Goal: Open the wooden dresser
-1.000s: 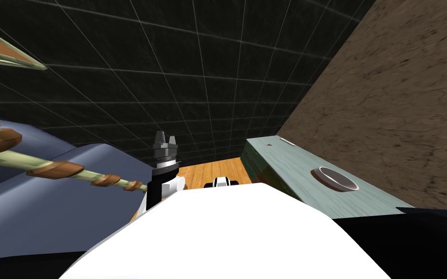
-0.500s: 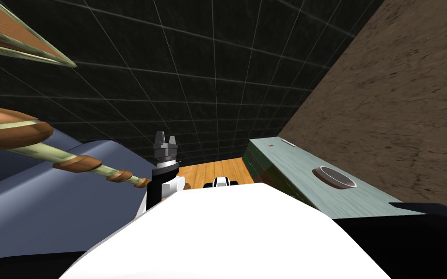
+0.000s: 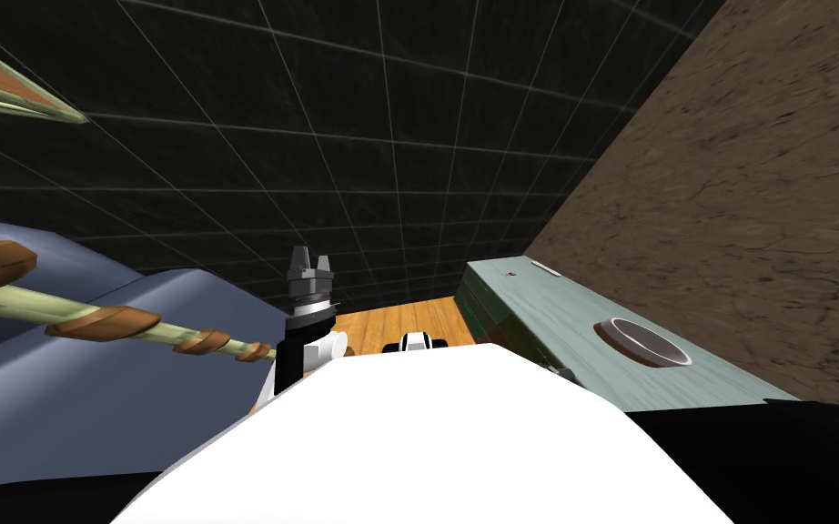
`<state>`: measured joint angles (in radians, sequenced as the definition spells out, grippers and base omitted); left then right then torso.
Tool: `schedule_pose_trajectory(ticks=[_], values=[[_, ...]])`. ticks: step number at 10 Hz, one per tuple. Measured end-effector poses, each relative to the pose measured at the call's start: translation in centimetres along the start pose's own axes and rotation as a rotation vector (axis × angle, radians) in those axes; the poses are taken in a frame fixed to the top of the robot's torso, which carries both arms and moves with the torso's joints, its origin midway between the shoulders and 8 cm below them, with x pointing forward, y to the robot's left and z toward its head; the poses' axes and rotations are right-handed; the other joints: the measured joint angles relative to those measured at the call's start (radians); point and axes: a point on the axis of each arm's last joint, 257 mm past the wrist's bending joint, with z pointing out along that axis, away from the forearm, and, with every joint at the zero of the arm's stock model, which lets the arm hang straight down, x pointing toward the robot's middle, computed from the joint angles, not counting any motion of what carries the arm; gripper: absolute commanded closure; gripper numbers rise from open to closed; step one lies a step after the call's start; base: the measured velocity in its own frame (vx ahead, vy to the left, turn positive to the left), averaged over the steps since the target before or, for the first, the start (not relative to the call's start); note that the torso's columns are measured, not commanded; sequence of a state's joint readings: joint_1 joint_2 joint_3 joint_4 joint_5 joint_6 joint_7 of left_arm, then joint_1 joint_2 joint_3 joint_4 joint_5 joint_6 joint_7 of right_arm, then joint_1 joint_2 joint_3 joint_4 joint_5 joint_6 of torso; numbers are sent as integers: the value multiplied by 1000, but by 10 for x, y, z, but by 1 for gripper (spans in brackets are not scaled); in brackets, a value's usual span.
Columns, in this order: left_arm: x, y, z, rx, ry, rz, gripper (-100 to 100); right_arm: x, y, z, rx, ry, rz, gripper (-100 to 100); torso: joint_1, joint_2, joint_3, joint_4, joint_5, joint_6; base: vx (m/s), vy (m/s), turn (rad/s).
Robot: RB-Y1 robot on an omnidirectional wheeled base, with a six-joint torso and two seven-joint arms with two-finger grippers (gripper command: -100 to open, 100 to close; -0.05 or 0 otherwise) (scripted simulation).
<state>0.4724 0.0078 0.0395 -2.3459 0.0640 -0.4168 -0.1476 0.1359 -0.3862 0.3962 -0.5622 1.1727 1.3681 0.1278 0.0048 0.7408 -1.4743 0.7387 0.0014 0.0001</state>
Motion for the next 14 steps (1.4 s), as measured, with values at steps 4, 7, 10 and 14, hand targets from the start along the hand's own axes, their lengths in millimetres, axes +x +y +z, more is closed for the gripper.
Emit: schedule_pose_trajectory(ticks=[4, 7, 10, 14], values=[[0, 0, 0, 0, 0, 0, 0, -2, 0, 2, -1, -1, 0, 100, 2, -2, -1, -1, 1, 0, -20, 124, -7], [0, 0, 0, 0, 0, -1, 0, -7, -1, 6, -4, -3, -1, 100, -4, -3, -2, -1, -1, 0, -26, 184, -9], [0, 0, 0, 0, 0, 0, 0, -5, -1, 7, -7, -5, -5, -100, -17, -3, -2, -1, -5, 0, -20, -144, 3], [0, 0, 0, 0, 0, 0, 0, -2, -2, 11, -7, -9, -11, -100, 2, -3, -2, -1, 0, 0, -9, -144, 6]])
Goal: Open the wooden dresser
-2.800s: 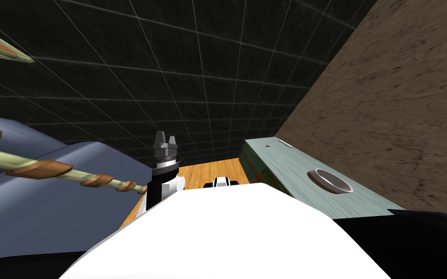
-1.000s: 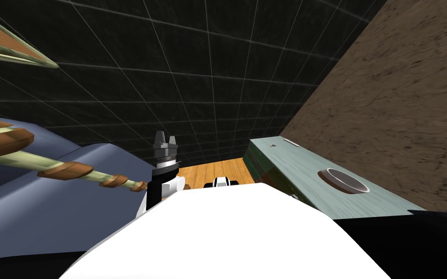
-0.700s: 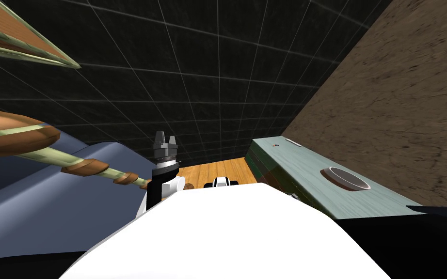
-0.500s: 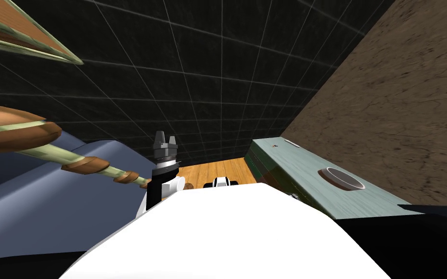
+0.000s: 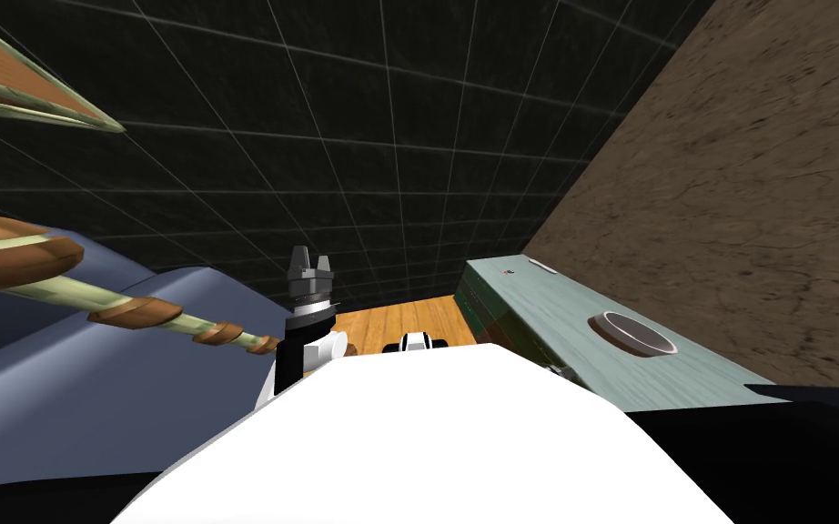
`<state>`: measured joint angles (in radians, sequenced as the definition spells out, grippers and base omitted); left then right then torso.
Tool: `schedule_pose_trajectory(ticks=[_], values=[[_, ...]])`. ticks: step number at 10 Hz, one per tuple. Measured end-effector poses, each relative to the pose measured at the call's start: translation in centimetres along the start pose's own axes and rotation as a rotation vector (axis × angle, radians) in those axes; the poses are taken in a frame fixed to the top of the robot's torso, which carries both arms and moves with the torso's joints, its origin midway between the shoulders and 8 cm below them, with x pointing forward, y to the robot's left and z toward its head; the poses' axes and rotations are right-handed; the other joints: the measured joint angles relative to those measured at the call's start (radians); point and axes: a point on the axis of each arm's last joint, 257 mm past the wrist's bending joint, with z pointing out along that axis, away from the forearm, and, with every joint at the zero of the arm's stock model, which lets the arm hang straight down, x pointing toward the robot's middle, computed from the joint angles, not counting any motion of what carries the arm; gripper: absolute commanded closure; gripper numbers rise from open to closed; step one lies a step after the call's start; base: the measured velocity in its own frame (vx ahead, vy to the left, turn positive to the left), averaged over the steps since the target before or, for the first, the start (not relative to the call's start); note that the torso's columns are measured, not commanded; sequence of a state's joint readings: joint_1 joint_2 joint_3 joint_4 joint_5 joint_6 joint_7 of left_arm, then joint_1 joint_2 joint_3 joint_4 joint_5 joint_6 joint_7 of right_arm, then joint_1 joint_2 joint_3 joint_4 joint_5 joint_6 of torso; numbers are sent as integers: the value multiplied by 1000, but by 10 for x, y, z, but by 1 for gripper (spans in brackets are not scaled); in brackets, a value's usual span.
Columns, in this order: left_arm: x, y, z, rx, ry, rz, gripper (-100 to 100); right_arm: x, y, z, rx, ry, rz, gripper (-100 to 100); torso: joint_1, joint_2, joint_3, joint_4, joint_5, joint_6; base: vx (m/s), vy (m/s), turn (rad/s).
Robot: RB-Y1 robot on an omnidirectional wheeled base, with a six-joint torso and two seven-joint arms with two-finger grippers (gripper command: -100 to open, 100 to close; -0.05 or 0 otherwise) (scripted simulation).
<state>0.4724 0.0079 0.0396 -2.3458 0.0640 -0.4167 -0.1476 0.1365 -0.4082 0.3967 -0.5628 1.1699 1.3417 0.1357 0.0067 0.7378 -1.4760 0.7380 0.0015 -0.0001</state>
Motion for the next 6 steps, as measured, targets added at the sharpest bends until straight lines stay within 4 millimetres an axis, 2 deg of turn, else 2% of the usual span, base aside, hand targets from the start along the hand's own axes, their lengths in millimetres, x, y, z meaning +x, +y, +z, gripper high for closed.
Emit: schedule_pose_trajectory(ticks=[1, 2, 3, 5, 6], values=[[0, 0, 0, 0, 0, 0, 0, 1, 0, 2, -2, 3, 0, -100, -4, -1, -1, 0, 0, 0, 3, -65, 10], [0, 0, 0, 0, 0, 0, 0, 1, 0, 3, -4, 3, 0, 100, -3, 0, 0, 0, -1, 0, 0, -9, 2], [0, 0, 0, 0, 0, 0, 0, 1, 1, 2, -6, 3, 0, 100, -2, 0, 0, 0, 1, 0, -15, 103, 11], [0, 0, 0, 0, 0, 0, 0, -2, 6, 0, -26, 1, 3, 100, 15, 5, -2, 2, 14, 2, -19, 183, -12], [0, 0, 0, 0, 0, -1, 0, -3, 6, 2, -25, 2, 1, 100, 16, 4, -2, 3, 14, 2, -25, 184, -14]])
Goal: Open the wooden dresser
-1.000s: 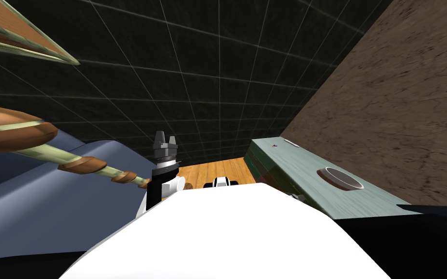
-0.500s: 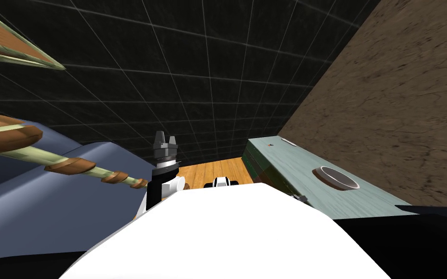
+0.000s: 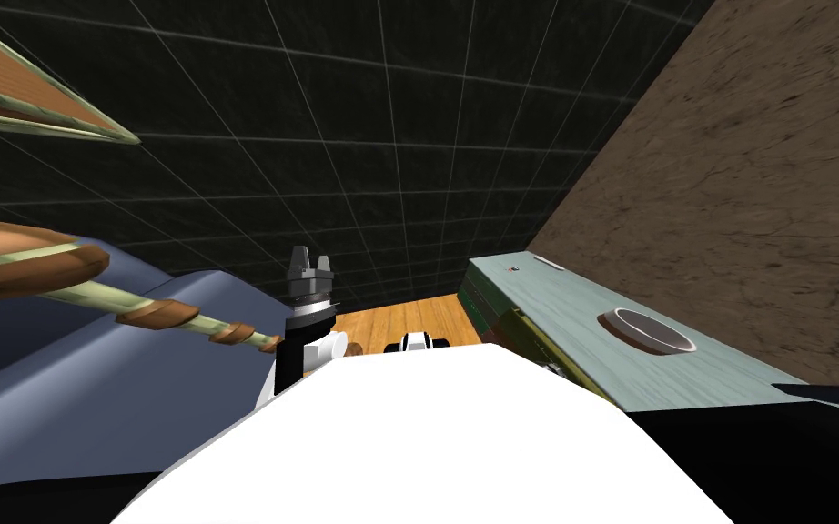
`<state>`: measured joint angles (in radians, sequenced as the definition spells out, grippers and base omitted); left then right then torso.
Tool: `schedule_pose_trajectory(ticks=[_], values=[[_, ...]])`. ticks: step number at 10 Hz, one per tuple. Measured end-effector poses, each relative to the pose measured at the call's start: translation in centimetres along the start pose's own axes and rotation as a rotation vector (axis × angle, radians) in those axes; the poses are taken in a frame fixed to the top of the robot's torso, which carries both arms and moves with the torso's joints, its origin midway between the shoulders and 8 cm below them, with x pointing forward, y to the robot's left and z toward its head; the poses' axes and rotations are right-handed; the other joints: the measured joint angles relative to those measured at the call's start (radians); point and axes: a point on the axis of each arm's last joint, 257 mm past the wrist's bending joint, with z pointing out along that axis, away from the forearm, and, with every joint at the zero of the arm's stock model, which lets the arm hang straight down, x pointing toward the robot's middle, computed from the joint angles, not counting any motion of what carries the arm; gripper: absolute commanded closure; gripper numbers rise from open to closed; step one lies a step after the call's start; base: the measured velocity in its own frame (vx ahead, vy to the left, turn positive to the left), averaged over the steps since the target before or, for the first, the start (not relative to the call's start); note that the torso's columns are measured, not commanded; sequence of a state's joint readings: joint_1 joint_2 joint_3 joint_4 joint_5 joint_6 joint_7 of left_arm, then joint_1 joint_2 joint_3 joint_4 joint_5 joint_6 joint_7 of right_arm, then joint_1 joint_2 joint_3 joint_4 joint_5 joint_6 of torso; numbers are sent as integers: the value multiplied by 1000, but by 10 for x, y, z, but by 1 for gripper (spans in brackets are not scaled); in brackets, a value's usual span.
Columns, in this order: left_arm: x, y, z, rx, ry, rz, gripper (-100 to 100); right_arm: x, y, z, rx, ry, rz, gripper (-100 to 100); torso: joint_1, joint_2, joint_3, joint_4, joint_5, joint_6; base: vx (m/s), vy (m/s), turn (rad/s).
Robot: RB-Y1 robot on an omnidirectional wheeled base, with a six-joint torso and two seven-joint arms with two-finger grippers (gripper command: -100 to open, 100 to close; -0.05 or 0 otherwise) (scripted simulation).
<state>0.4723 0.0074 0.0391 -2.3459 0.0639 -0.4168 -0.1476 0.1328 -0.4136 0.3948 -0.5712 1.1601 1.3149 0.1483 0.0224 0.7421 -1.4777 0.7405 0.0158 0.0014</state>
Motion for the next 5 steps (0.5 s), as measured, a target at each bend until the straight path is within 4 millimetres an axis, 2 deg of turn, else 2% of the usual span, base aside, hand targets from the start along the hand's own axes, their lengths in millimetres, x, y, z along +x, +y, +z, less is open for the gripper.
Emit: schedule_pose_trajectory(ticks=[3, 5], values=[[0, 0, 0, 0, 0, 0, 0, 0, 7, -3, -19, 1, 0, 100, -12, -1, -2, 0, -1, 0, -14, 129, -6], [0, 0, 0, 0, 0, 0, 0, -3, 8, -3, -23, -3, 1, 100, -7, -1, 0, 0, -3, 0, -36, 197, -15]])
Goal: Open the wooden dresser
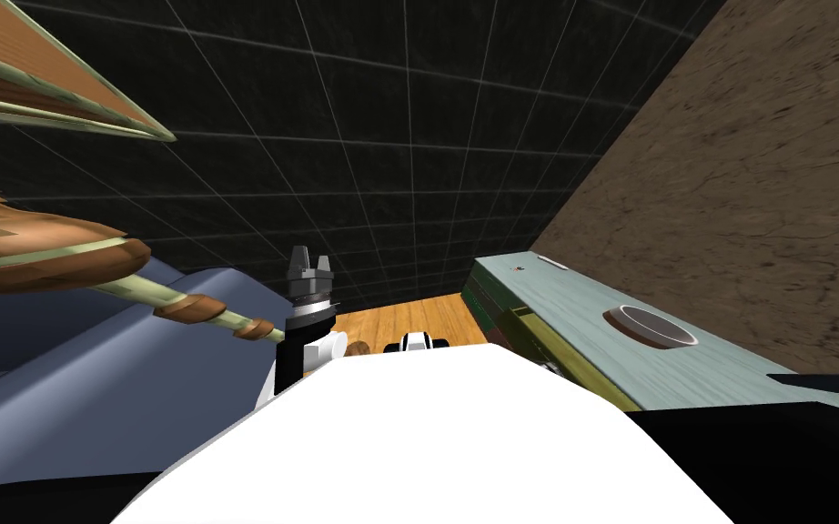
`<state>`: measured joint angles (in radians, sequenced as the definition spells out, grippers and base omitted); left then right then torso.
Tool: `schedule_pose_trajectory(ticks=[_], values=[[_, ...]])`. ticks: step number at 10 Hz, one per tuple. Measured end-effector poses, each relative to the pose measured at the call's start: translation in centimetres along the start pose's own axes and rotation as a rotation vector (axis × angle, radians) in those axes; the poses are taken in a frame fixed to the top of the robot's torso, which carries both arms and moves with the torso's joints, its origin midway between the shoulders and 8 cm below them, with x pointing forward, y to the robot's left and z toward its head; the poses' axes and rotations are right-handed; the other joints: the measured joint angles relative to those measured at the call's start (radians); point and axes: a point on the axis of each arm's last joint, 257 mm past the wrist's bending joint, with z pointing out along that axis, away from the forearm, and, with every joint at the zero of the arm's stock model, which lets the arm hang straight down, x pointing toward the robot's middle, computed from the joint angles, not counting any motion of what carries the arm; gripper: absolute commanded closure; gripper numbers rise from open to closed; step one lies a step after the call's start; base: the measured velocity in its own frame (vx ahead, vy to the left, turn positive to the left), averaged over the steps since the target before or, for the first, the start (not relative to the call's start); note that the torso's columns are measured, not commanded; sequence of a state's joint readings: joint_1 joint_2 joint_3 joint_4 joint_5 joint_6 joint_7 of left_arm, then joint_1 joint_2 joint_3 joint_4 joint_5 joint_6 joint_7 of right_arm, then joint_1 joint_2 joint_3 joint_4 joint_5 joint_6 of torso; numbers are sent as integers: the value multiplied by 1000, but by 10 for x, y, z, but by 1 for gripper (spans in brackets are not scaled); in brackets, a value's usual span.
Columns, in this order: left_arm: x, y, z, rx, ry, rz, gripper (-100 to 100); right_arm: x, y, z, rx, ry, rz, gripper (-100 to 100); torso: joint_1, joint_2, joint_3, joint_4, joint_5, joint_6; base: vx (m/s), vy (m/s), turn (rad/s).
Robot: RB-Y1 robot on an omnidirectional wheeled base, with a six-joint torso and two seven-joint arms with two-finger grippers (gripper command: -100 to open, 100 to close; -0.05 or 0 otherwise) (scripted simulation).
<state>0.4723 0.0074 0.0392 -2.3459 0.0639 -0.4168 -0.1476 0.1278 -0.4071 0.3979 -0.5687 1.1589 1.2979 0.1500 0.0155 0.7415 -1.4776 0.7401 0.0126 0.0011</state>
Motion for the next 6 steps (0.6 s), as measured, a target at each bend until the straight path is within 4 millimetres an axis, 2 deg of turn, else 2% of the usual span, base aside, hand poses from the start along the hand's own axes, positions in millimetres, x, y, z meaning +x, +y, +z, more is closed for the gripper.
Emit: schedule_pose_trajectory(ticks=[2, 5, 6], values=[[0, 0, 0, 0, 0, 0, 0, -3, -2, 3, 3, -6, 3, 100, -1, 1, -1, 0, 3, 1, -18, 181, -25], [0, 0, 0, 0, 0, 0, 0, -5, 0, 1, -3, -6, 3, 100, -5, -1, -1, 0, 2, 0, -8, 96, -8], [0, 0, 0, 0, 0, 0, 0, -6, 2, 0, -7, -8, 3, 100, 0, -1, -1, 0, 1, 0, -10, 181, -24]])
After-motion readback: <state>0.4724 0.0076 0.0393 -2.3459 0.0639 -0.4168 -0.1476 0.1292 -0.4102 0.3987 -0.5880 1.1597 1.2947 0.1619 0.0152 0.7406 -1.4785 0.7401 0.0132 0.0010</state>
